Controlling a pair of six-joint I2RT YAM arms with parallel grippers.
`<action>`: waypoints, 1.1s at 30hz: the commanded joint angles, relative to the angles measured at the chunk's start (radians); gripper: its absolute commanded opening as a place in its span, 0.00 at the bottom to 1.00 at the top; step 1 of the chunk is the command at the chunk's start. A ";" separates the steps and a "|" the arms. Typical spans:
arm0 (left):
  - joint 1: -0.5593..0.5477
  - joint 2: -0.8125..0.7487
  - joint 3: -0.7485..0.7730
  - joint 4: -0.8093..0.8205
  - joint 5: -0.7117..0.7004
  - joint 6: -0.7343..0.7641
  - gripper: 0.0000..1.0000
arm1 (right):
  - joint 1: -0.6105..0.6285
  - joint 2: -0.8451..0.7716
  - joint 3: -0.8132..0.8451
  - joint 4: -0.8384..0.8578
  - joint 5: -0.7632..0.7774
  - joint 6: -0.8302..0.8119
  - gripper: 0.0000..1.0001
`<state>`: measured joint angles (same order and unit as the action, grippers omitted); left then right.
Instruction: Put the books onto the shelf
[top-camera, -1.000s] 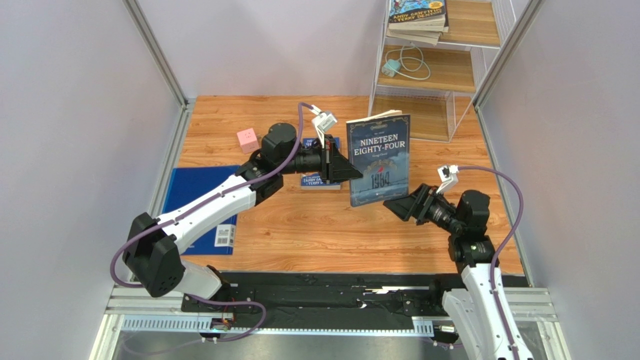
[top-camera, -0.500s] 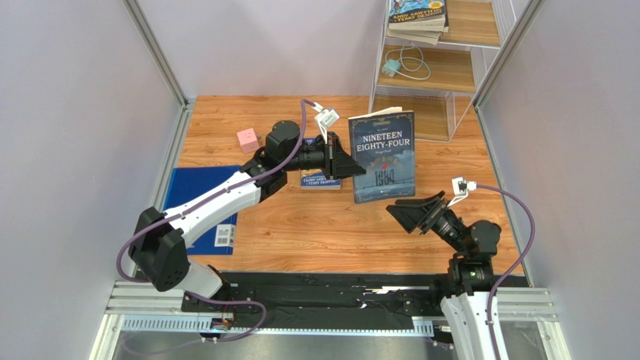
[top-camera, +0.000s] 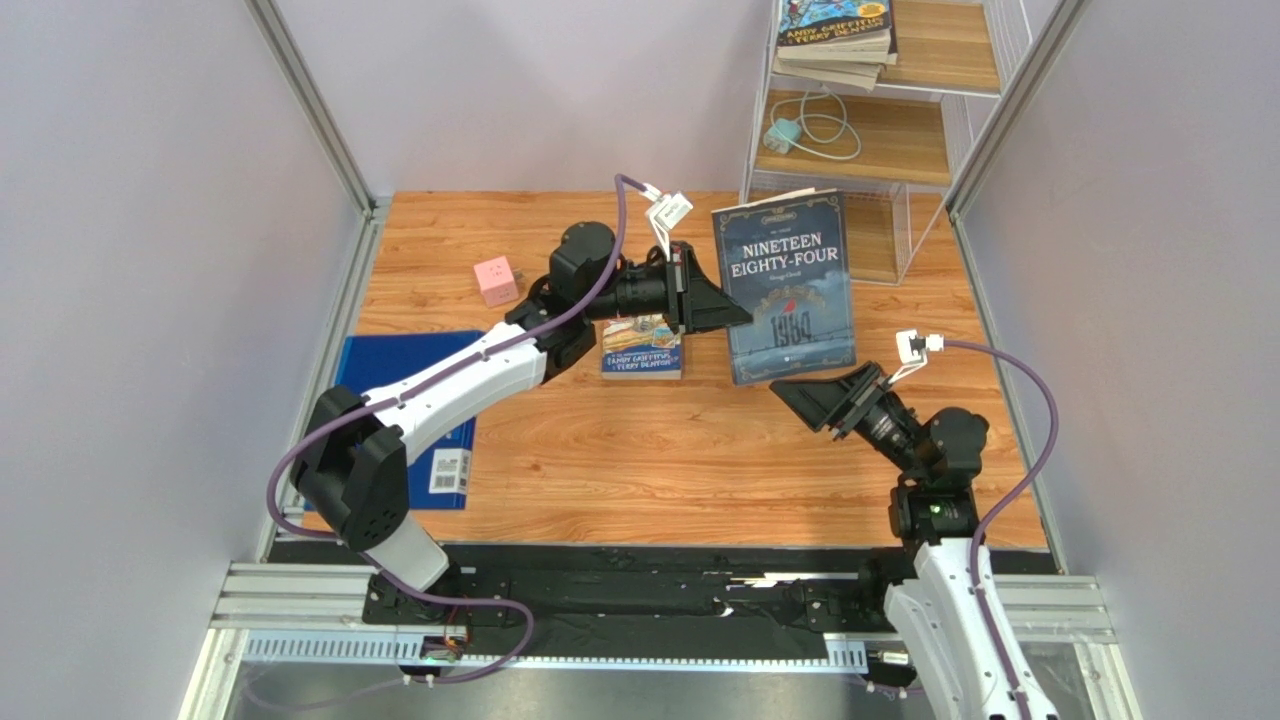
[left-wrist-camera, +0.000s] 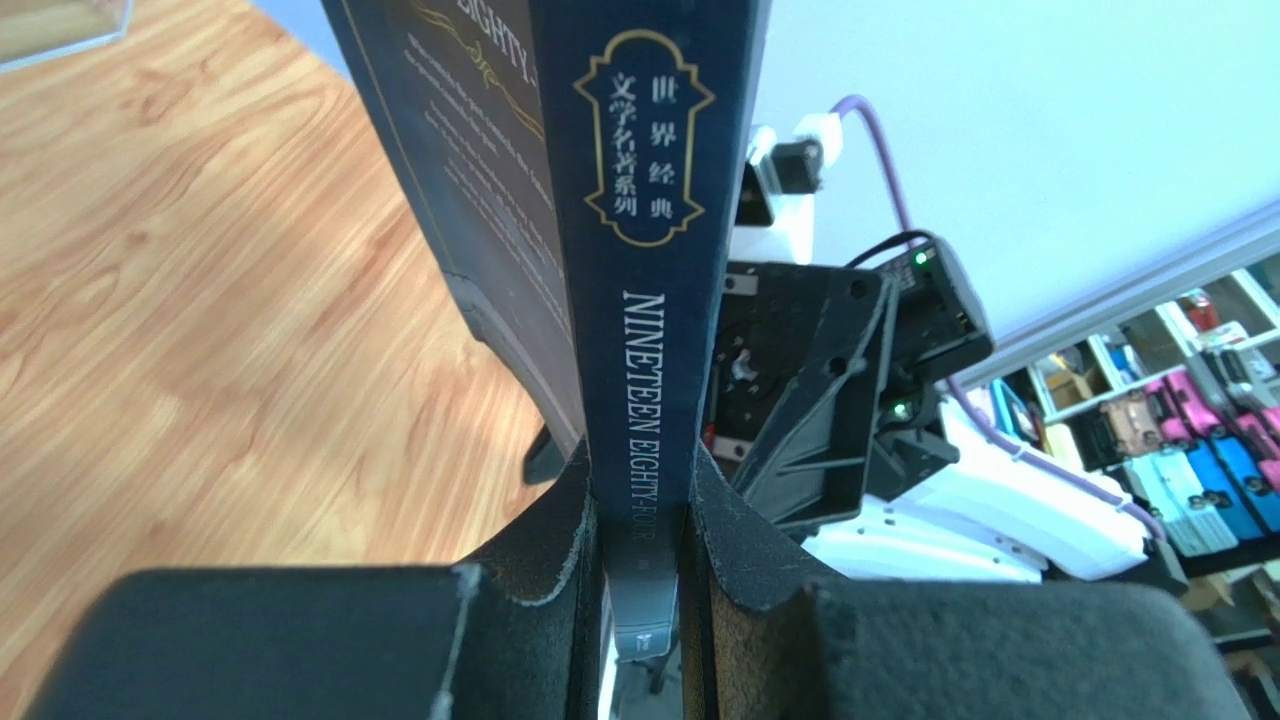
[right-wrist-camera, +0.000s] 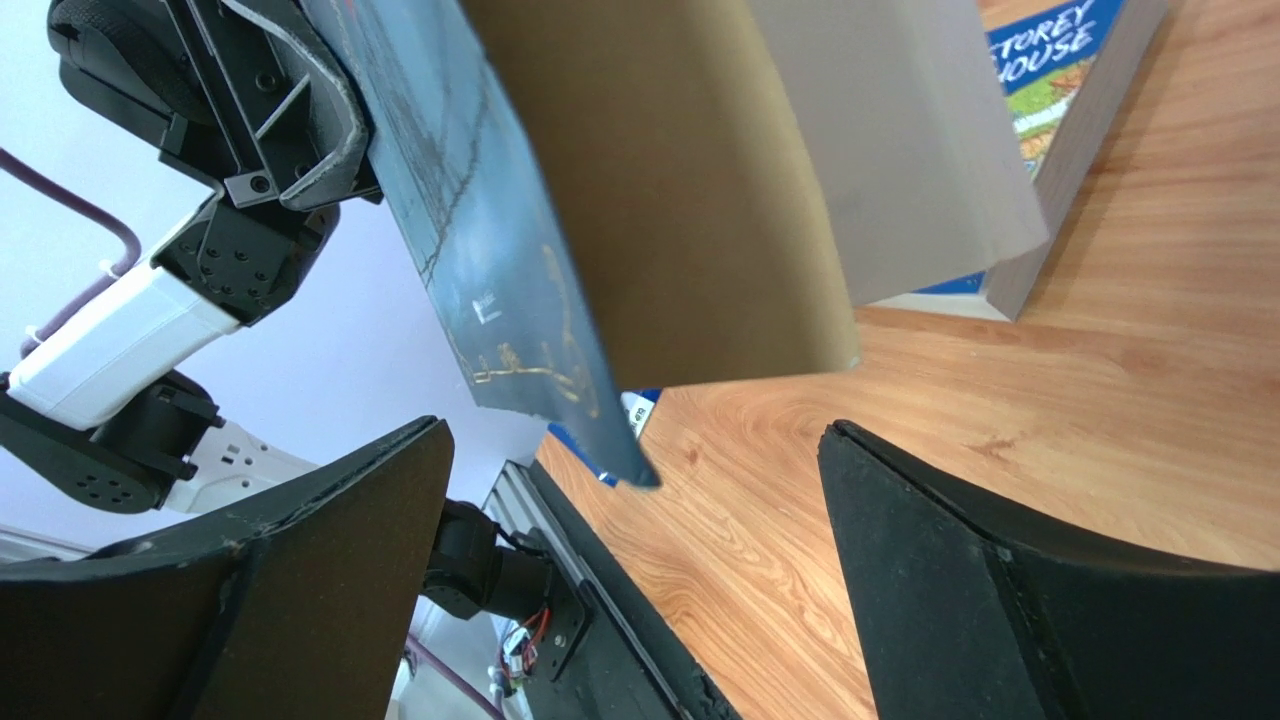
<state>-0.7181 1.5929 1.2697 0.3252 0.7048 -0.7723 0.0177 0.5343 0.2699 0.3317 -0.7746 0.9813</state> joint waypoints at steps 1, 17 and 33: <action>0.002 0.007 0.074 0.231 0.048 -0.068 0.00 | 0.034 0.064 0.064 0.164 0.077 0.022 1.00; 0.002 0.038 0.025 0.226 0.036 -0.055 0.00 | 0.061 0.079 0.154 0.132 0.224 0.023 0.91; -0.015 0.183 0.054 0.247 0.094 -0.125 0.00 | 0.061 0.001 0.169 0.081 0.278 0.053 0.53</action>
<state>-0.6983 1.7374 1.2991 0.5362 0.7410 -0.8978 0.0696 0.5922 0.3641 0.3374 -0.5106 1.0466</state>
